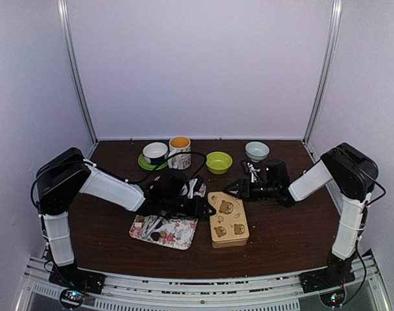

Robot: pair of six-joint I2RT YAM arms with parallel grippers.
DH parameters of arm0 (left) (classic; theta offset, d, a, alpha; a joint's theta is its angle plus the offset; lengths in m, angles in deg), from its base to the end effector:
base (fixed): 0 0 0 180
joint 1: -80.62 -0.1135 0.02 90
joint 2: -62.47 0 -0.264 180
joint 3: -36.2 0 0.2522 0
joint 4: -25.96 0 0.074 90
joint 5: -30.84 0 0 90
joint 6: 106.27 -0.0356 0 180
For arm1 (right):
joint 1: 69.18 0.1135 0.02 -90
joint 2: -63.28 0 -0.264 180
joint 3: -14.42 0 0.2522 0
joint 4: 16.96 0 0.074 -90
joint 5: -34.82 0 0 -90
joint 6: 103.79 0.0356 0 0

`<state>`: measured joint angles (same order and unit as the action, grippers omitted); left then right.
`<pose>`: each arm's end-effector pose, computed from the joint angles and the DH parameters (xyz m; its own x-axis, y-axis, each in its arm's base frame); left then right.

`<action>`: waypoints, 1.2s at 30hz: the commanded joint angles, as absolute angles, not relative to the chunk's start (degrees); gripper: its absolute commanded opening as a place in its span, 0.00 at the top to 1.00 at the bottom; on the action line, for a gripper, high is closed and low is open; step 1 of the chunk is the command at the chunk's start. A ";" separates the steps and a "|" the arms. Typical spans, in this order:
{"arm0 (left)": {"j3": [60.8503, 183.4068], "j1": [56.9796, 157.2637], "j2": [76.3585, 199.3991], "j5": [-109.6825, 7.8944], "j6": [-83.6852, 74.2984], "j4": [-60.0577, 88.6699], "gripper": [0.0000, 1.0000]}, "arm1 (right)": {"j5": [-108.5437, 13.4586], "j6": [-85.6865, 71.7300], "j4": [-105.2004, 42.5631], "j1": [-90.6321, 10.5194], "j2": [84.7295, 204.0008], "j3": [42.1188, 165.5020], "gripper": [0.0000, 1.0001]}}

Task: Pack the chocolate

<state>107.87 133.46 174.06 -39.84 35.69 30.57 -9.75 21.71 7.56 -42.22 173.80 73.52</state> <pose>0.2312 -0.3246 0.1349 -0.9359 0.0044 -0.3522 0.2890 0.5815 -0.7605 0.3077 0.1850 0.1188 -0.8419 0.0290 -0.5389 -0.4859 0.3939 0.7803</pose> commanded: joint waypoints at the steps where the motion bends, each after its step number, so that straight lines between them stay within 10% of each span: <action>1: 109.46 132.48 176.34 -40.73 34.00 28.93 0.63 | -6.93 25.52 16.50 -42.38 171.15 65.69 0.35; 36: 113.74 134.75 181.10 -40.43 34.05 25.55 0.64 | -14.19 32.18 25.27 -42.27 170.73 47.94 0.79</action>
